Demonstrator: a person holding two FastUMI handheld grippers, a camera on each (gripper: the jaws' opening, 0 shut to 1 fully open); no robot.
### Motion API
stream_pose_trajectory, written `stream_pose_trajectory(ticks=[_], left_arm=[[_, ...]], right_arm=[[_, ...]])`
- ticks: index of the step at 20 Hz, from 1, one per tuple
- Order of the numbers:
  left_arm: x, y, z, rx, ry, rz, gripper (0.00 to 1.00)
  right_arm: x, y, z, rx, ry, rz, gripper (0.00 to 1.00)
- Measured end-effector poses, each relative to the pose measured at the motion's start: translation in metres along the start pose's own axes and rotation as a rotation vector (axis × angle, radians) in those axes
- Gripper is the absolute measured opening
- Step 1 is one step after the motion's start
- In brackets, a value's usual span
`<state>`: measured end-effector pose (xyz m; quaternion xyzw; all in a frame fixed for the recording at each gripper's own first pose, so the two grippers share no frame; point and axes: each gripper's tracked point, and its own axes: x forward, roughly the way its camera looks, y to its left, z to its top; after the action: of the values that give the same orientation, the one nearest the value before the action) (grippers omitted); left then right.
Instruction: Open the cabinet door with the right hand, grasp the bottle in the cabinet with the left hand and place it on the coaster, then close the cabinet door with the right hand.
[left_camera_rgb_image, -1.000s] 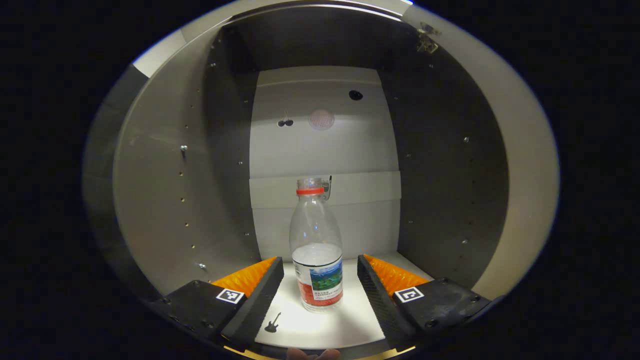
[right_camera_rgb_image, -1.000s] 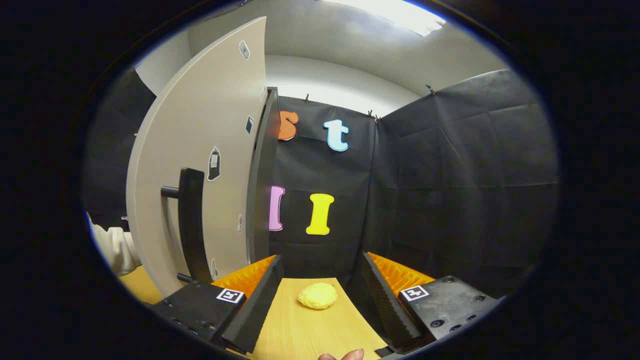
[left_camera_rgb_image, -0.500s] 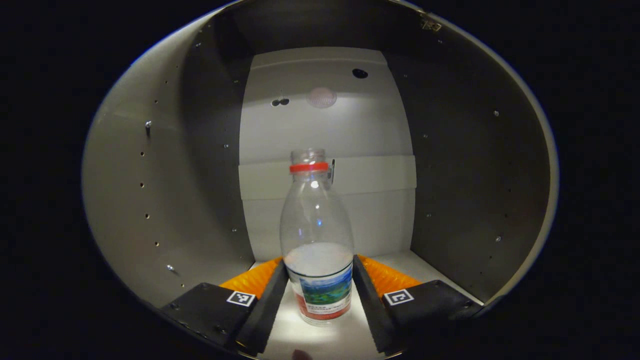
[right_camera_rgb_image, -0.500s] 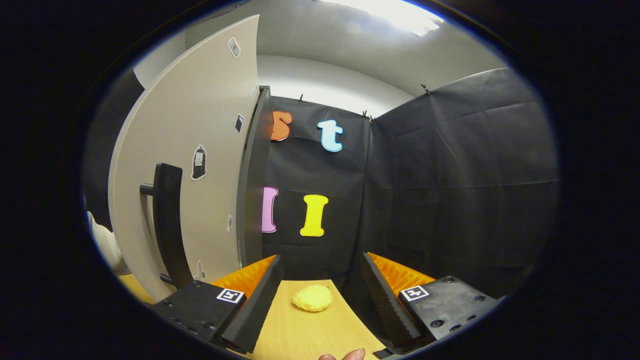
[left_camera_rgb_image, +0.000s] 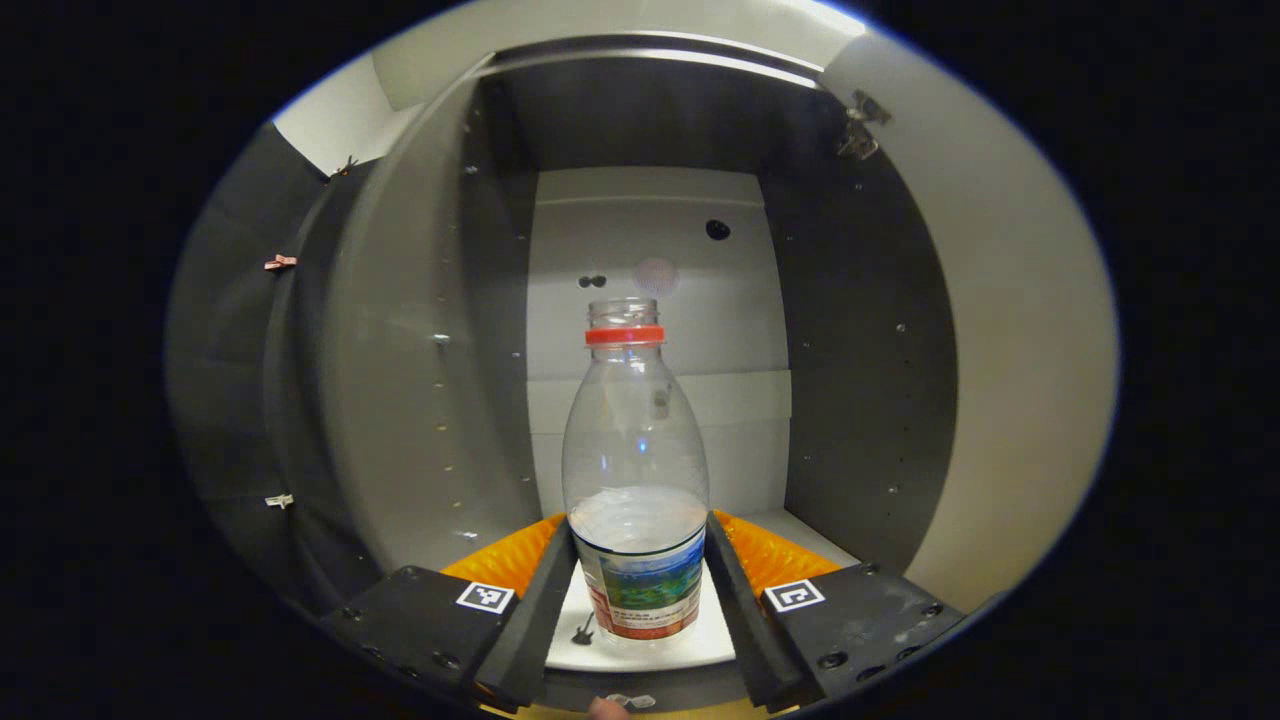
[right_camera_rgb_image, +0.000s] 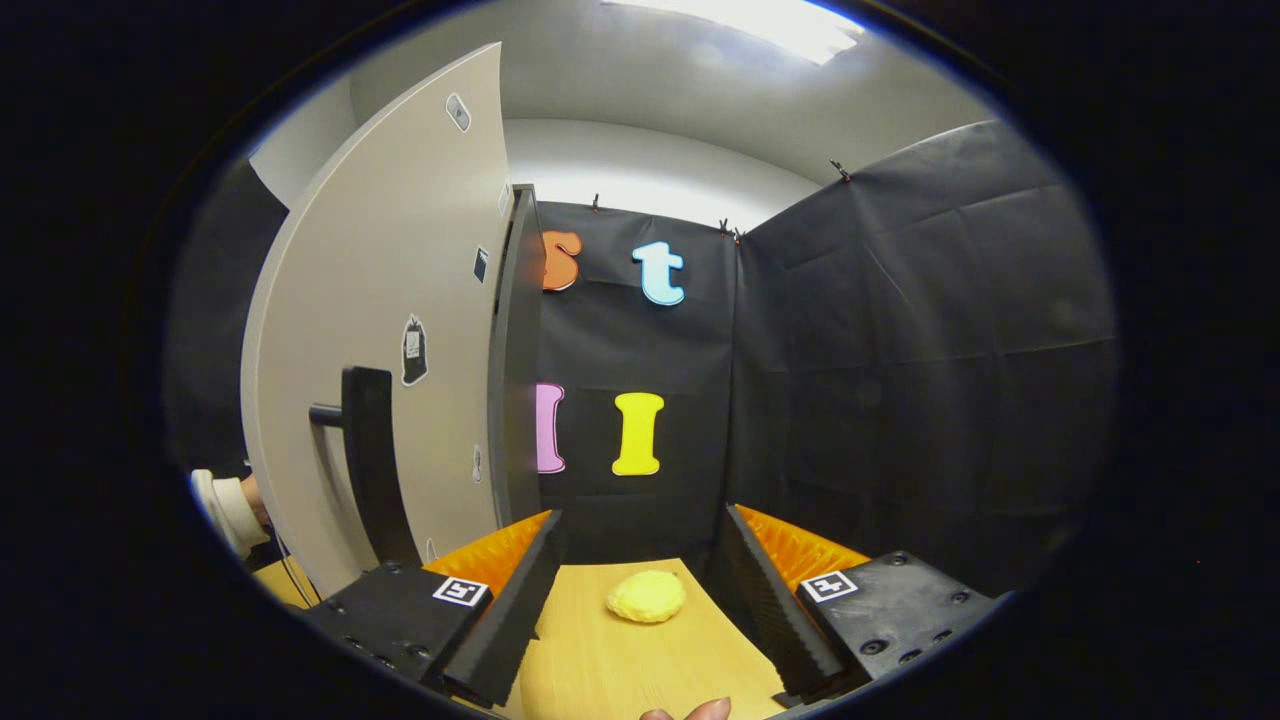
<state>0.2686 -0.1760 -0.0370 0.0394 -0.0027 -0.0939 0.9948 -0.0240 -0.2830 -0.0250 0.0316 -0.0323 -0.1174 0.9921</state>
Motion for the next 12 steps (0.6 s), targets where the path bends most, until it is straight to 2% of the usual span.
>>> stream_pose_trajectory(ticks=[4, 7, 12], left_arm=[[-0.071, 0.02, -0.005, -0.006, -0.022, -0.02, 0.76], [-0.116, 0.04, -0.024, -0.009, -0.004, -0.002, 0.75], [-0.18, 0.058, -0.056, 0.0, -0.028, -0.012, 0.76]], right_arm=[[-0.007, -0.002, -0.002, -0.021, 0.021, -0.026, 0.97], [-0.011, 0.003, 0.004, -0.004, 0.017, -0.033, 0.97], [-0.019, 0.018, 0.012, -0.028, -0.004, -0.034, 0.97]])
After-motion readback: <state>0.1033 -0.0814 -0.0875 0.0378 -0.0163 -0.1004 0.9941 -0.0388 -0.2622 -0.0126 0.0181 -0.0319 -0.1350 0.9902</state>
